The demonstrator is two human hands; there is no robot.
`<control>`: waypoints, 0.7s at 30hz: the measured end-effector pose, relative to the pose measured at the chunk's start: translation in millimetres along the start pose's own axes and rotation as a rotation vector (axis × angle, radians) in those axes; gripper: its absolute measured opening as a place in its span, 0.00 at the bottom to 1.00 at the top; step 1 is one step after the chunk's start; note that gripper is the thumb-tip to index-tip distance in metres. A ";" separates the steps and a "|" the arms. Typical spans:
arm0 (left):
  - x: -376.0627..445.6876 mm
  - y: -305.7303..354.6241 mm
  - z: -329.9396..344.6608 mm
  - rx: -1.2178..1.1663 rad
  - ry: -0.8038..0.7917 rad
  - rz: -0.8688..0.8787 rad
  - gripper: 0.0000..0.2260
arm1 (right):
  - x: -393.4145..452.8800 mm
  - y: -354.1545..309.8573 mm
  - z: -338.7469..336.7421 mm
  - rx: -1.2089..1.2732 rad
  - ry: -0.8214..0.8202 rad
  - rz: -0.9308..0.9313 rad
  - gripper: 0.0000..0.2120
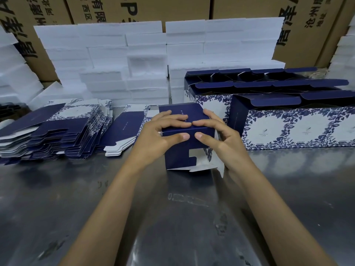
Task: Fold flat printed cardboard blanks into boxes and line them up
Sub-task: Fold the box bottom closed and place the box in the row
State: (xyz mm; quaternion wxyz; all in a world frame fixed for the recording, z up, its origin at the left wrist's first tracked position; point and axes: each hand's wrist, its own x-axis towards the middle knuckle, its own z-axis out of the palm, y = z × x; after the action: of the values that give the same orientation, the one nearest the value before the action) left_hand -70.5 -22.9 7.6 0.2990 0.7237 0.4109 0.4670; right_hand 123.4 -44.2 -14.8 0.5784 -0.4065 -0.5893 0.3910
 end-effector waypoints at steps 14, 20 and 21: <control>-1.0 0.2 -5.6 0.025 -0.085 0.007 0.13 | 2.4 -3.4 -6.1 -0.071 0.014 -0.021 0.12; -3.4 4.2 -7.8 0.009 -0.103 0.027 0.13 | -1.8 -1.4 -10.2 0.244 -0.034 0.123 0.32; -3.8 6.6 -4.3 0.018 -0.072 0.050 0.13 | -2.0 -0.6 -11.7 0.251 -0.022 0.137 0.33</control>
State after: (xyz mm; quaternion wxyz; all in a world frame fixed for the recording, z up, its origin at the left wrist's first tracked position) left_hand -73.3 -29.2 13.0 0.2954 0.7528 0.3859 0.4440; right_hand 135.2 -46.4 -14.7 0.5900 -0.3660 -0.5129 0.5049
